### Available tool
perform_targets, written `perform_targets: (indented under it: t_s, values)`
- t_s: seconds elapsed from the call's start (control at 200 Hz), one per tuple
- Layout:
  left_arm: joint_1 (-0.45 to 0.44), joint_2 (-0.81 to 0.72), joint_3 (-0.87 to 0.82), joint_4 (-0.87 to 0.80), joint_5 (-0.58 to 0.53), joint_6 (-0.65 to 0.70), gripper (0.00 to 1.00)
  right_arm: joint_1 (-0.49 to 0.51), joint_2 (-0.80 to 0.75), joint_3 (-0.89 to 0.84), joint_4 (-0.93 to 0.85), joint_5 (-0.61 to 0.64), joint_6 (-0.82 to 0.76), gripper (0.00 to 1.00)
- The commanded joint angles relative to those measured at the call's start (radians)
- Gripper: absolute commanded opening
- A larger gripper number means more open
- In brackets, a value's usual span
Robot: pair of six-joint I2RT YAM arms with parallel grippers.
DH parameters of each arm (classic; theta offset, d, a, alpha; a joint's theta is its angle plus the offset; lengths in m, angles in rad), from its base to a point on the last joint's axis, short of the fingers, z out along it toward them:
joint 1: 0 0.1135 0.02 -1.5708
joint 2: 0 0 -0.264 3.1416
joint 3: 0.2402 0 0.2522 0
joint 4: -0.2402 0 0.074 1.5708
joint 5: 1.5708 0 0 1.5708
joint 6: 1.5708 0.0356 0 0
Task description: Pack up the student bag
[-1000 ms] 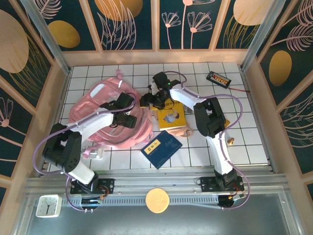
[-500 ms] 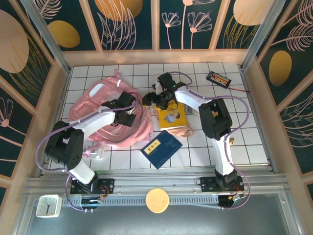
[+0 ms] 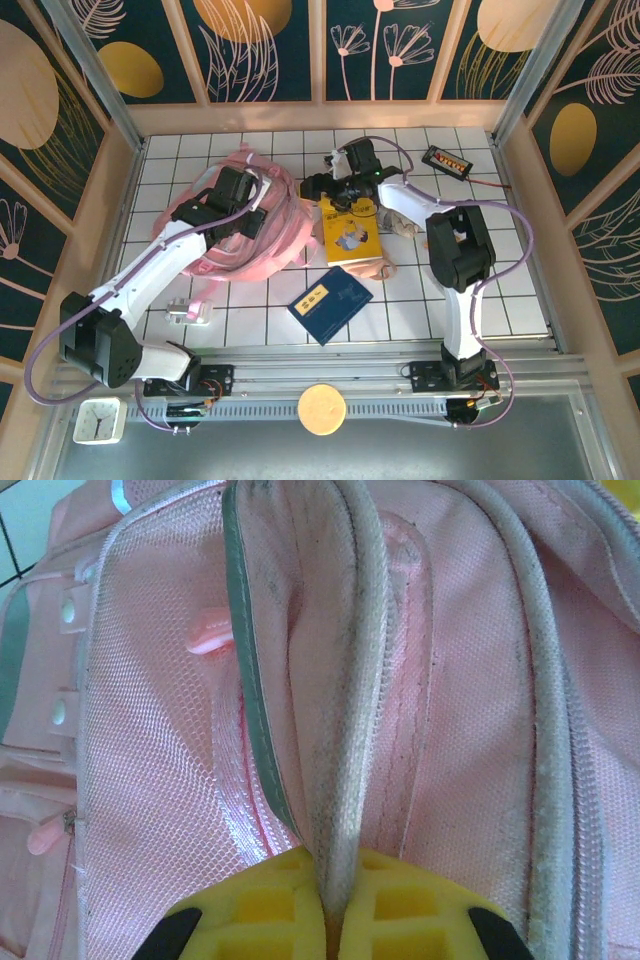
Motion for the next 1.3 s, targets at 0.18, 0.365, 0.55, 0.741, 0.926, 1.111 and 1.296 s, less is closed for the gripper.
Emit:
perform_targets:
  t_s: [0.18,0.365,0.55,0.741,0.926,1.111,1.296]
  values:
    - [-0.001,-0.077,-0.001,0.188,0.035,0.009,0.00,0.044,-0.045,-0.076,0.080,-0.070,0.009,0.74]
    - [0.011,-0.172,-0.119,0.317,0.005,0.033,0.00,0.110,-0.086,-0.180,0.136,-0.056,0.004,0.47]
    - [0.013,-0.223,-0.238,0.418,0.074,0.148,0.00,0.191,-0.177,-0.316,0.226,0.044,0.011,0.03]
    - [0.016,-0.209,-0.262,0.561,0.102,0.255,0.00,0.297,-0.318,-0.400,0.221,0.316,-0.069,0.00]
    - [0.043,-0.129,-0.202,0.547,0.133,0.308,0.00,0.405,-0.300,-0.411,0.233,0.328,-0.070,0.00]
    - [0.085,-0.219,-0.303,0.577,0.146,0.329,0.00,0.412,-0.334,-0.453,0.259,0.303,-0.120,0.35]
    - [0.128,-0.317,-0.367,0.593,0.243,0.379,0.00,0.348,-0.636,-0.705,0.484,0.308,-0.366,0.61]
